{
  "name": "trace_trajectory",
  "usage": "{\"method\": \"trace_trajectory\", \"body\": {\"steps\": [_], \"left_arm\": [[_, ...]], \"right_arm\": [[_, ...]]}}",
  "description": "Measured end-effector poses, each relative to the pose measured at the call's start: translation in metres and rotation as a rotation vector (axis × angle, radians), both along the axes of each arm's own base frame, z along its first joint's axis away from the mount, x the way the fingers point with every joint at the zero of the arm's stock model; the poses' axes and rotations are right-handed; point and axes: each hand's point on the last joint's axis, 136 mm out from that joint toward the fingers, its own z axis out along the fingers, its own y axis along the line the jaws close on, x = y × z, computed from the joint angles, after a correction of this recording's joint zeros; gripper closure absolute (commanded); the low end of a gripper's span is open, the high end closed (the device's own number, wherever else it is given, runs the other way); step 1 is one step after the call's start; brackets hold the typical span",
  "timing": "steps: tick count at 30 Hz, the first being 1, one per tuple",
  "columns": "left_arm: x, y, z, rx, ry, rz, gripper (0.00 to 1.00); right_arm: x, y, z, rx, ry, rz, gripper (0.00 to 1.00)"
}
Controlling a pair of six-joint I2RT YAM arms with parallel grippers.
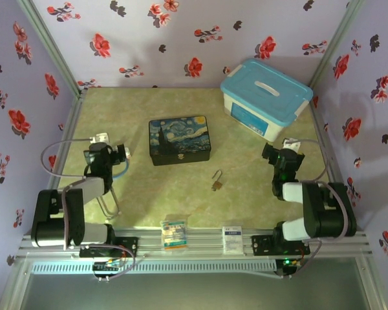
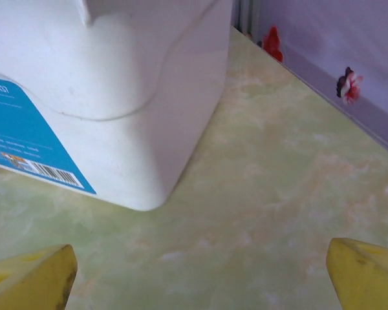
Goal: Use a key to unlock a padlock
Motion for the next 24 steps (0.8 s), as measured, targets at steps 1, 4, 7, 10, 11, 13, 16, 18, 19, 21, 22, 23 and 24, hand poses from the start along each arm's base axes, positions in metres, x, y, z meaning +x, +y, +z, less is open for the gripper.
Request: {"method": "trace_trajectory", "body": {"steps": [1, 4, 7, 10, 11, 13, 16, 18, 19, 21, 22, 23, 24], "left_arm": [[0.002, -0.001, 0.001, -0.005, -0.017, -0.010, 0.00], [0.009, -0.002, -0.002, -0.016, -0.050, -0.028, 0.00], [0.015, -0.006, -0.013, -0.024, -0.050, -0.051, 0.00], [0.017, -0.008, -0.020, -0.030, -0.043, -0.063, 0.00], [0.017, -0.009, -0.019, -0.031, -0.047, -0.065, 0.00], [0.019, -0.009, -0.015, -0.031, -0.064, -0.066, 0.00], [0.021, -0.009, -0.011, -0.031, -0.082, -0.067, 0.00], [0.021, -0.009, -0.010, -0.030, -0.088, -0.067, 0.00], [0.021, -0.009, -0.009, -0.030, -0.089, -0.067, 0.00], [0.021, -0.009, -0.009, -0.030, -0.089, -0.067, 0.00], [0.021, -0.009, -0.009, -0.030, -0.089, -0.067, 0.00], [0.021, -0.009, -0.009, -0.031, -0.090, -0.068, 0.00], [0.021, -0.009, -0.009, -0.028, -0.089, -0.069, 0.00]], "right_arm": [[0.003, 0.001, -0.004, -0.003, -0.004, 0.006, 0.00], [0.005, 0.003, -0.024, -0.009, 0.029, 0.024, 0.01], [0.011, 0.004, -0.022, -0.010, 0.047, 0.027, 0.01], [0.024, 0.005, -0.007, -0.009, 0.008, 0.029, 0.01], [0.025, 0.005, -0.005, -0.009, 0.003, 0.029, 0.01], [0.026, 0.005, -0.005, -0.011, 0.005, 0.029, 0.01], [0.024, 0.005, -0.008, -0.012, 0.019, 0.030, 0.01], [0.024, 0.005, -0.008, -0.012, 0.020, 0.030, 0.01], [0.024, 0.005, -0.008, -0.012, 0.021, 0.030, 0.01], [0.024, 0.005, -0.009, -0.012, 0.023, 0.030, 0.01], [0.024, 0.005, -0.010, -0.012, 0.025, 0.030, 0.01], [0.024, 0.005, -0.010, -0.012, 0.026, 0.030, 0.01], [0.024, 0.005, -0.010, -0.012, 0.027, 0.030, 0.01]]}}
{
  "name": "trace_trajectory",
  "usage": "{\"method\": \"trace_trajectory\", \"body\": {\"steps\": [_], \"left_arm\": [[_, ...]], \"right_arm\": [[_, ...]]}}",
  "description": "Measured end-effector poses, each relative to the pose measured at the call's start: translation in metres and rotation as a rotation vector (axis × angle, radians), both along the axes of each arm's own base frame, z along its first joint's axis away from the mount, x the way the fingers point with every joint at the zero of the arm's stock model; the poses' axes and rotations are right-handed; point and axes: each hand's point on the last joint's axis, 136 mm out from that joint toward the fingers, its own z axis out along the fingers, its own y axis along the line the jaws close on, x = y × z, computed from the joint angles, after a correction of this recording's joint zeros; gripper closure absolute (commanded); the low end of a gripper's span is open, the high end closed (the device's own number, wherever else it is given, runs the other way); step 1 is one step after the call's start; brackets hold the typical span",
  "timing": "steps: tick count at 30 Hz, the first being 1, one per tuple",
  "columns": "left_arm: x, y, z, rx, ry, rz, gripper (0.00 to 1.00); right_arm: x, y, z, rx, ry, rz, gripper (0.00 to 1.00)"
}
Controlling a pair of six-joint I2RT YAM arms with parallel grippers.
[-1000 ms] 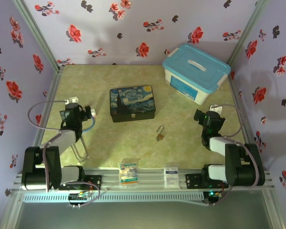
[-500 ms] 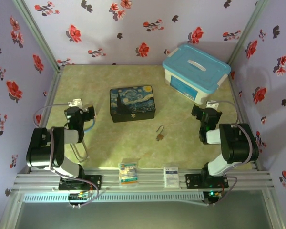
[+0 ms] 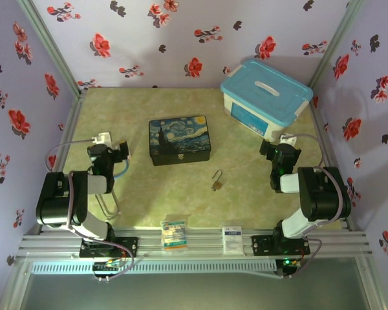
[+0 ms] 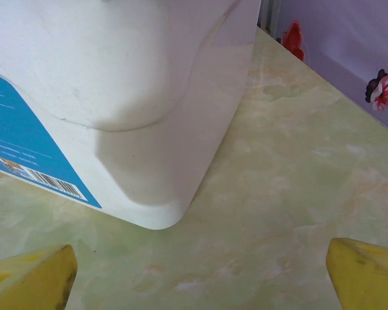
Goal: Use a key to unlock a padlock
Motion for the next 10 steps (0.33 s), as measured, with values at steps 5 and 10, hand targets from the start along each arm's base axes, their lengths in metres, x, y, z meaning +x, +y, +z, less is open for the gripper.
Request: {"method": "trace_trajectory", "body": {"steps": [5, 10], "left_arm": [[0.0003, -0.0042, -0.0002, 0.022, 0.004, -0.024, 0.00], [0.0005, -0.0057, -0.0002, 0.030, 0.006, -0.037, 0.00]], "right_arm": [[0.0000, 0.0000, 0.0000, 0.000, 0.000, 0.000, 0.01], [0.0000, 0.0000, 0.0000, 0.000, 0.000, 0.000, 0.01]]}}
